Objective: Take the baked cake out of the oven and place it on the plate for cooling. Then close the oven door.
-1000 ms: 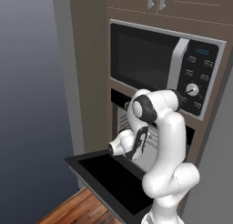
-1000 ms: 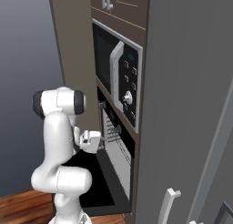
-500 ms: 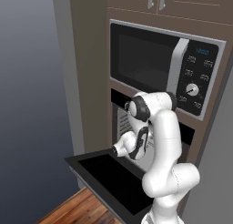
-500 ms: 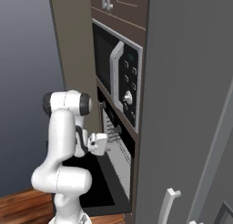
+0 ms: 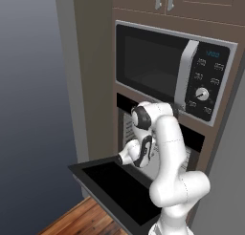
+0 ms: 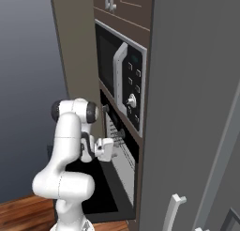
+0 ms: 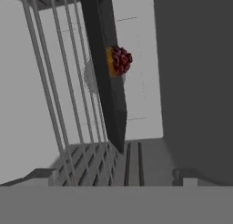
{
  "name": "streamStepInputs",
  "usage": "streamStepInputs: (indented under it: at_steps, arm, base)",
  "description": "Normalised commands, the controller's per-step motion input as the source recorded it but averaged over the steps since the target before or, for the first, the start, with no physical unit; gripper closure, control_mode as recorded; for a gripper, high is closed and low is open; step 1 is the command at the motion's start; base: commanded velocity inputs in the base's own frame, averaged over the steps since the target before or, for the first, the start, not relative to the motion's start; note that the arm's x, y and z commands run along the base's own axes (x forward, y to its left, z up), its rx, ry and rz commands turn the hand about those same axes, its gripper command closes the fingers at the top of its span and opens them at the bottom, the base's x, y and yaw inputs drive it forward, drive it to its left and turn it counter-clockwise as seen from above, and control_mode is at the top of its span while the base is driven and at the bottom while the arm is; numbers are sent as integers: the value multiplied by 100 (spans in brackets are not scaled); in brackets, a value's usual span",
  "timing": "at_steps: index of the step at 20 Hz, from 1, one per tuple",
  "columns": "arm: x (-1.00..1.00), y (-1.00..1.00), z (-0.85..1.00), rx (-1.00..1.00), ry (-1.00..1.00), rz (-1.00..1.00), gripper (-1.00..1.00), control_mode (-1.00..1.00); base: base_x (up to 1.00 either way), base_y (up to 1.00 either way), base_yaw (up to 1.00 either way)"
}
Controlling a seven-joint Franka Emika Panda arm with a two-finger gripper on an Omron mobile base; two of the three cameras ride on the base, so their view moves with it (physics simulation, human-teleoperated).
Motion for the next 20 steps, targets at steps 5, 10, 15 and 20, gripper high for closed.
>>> streamStepInputs:
  at_steps: [5, 10, 15, 20]
  arm:
    - [50, -11, -38, 0, 6, 0, -100, -100]
    - [53, -19, -44, 0, 2, 0, -100, -100]
    - [45, -21, -46, 0, 0, 0, -100, -100]
    - [46, -19, -45, 0, 0, 0, -100, -100]
  base:
    - [0, 0, 0]
    - [0, 0, 0]
    - [0, 0, 0]
    - [0, 0, 0]
